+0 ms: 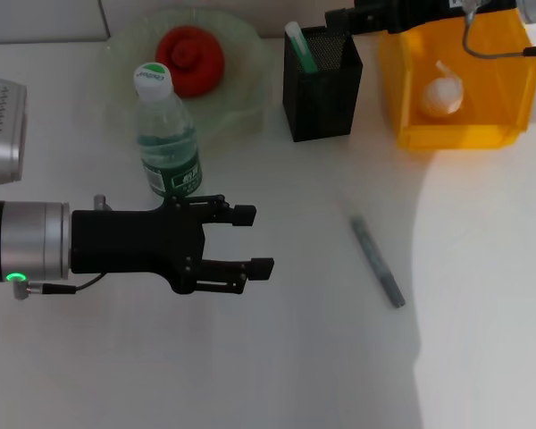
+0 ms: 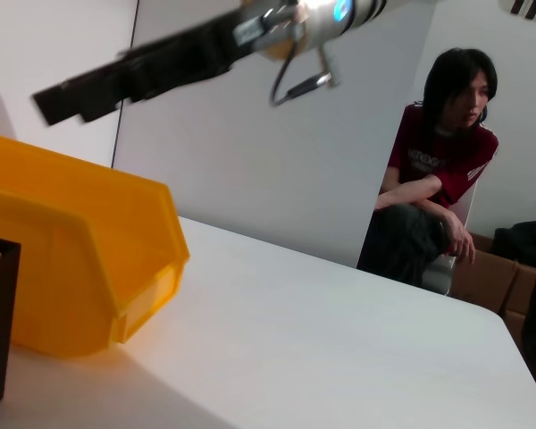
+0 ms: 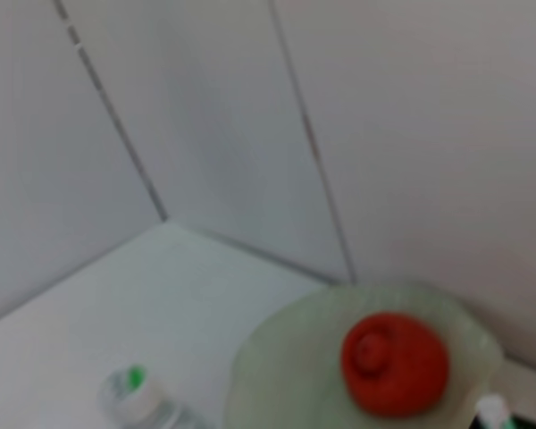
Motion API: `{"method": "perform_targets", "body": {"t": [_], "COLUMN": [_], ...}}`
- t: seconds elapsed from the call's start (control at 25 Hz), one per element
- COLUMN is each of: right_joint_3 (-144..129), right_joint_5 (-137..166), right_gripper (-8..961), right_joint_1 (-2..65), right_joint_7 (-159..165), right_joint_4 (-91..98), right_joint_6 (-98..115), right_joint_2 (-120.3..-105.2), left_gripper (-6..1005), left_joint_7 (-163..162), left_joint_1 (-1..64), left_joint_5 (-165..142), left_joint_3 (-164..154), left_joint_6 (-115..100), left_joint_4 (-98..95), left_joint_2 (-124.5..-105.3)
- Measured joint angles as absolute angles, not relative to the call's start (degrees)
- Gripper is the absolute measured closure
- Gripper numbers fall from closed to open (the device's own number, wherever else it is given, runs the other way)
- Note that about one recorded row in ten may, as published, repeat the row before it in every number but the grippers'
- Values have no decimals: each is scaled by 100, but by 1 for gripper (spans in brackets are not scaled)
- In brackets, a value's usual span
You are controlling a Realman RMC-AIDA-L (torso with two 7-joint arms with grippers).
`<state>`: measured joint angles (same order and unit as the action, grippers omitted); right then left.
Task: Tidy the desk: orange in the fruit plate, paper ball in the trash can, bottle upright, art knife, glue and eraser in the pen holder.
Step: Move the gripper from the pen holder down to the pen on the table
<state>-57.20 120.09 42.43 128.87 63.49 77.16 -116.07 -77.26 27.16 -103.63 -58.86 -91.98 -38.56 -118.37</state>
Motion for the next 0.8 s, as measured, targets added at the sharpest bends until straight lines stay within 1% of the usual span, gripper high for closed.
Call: {"method": "perform_targets", "body": {"t": [0.12,0.2,0.36,0.4,0.56,0.8], "right_joint_3": [-5775,-5897,-6448,-6709,-7720,-8080], "right_joint_5": [12807,13512,14650,14777,14915,14915], "right_gripper": [346,347,350,350,353,356], "right_joint_1": [4344,4526,4669,4668,4746,4986], "right_joint_7": [13645,14060,14325,14393,14726,14806], "right_joint_4": [7217,7541,7486,7320,6425,5587], "right_joint_6": [8782,9417,9644,9520,8783,8118], "right_joint_2": [-11588,-11621,-11909,-11932,-11919,-11939], "left_gripper": [216,216,216,216,216,216], "left_joint_7": [-7726,-7726,-7724,-7717,-7671,-7672], "left_joint_1": [2716,2716,2715,2716,2735,2760], "left_joint_5": [-10362,-10361,-10363,-10364,-10372,-10397], "left_joint_3": [-5881,-5880,-5880,-5883,-5884,-5892], "left_joint_6": [-9214,-9221,-9221,-9217,-9193,-9193], "left_joint_4": [-3865,-3878,-3883,-3885,-3867,-3860], "left_joint_2": [-11831,-11831,-11830,-11830,-11831,-11837]}}
